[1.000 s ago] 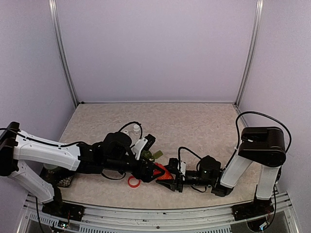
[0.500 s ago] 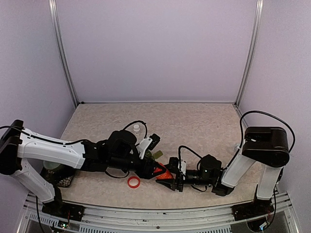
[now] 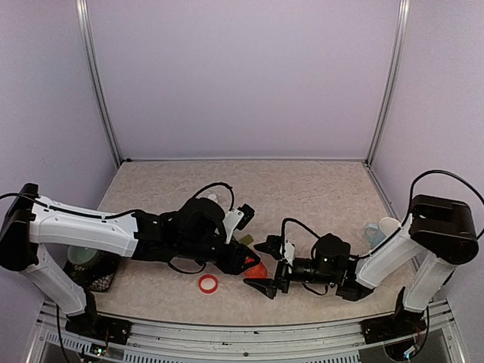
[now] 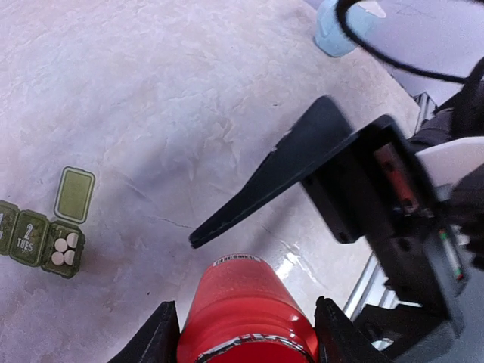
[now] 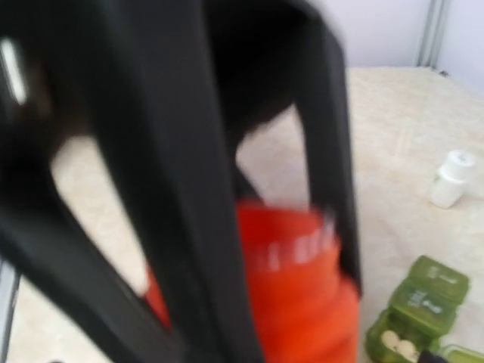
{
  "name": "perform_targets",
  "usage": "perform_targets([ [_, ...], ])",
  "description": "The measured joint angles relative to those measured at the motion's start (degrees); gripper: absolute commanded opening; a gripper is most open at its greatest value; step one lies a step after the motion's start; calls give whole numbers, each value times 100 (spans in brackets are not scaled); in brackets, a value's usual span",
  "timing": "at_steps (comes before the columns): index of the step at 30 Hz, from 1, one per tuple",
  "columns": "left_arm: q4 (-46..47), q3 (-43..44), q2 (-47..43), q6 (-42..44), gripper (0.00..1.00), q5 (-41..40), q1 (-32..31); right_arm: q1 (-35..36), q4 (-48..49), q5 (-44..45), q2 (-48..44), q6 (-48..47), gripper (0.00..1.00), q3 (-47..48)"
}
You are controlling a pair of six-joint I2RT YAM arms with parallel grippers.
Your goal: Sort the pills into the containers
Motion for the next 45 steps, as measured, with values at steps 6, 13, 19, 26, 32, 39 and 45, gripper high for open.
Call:
perform_targets([
  [6, -579, 553, 710, 101, 42, -520, -205, 70, -1639, 341, -1346, 125, 100, -33],
  [13, -1110, 1165, 1349, 302, 69, -1027, -485, 179, -3698, 680, -2730, 378, 100, -83],
  [19, -1237, 1193, 1351, 343, 99, -1244, -586, 181, -4693, 892, -3930, 570, 100, -131],
  [26, -1368, 1189, 960, 293, 99, -1558, -614, 188, -5744, 1283, -4863, 920, 100, -131],
  [32, -1604, 813, -514, -116, 99, -1759, -621, 188, -6575, 1676, -5261, 1377, 100, 105],
  [39, -1980, -302, -483, -428, 99, -1523, -487, 188, -6773, 1716, -5731, 1725, 100, 199],
  [45, -2269, -501, 142, -420, 99, -1399, -389, 188, -7086, 1720, -5453, 1735, 100, 654],
])
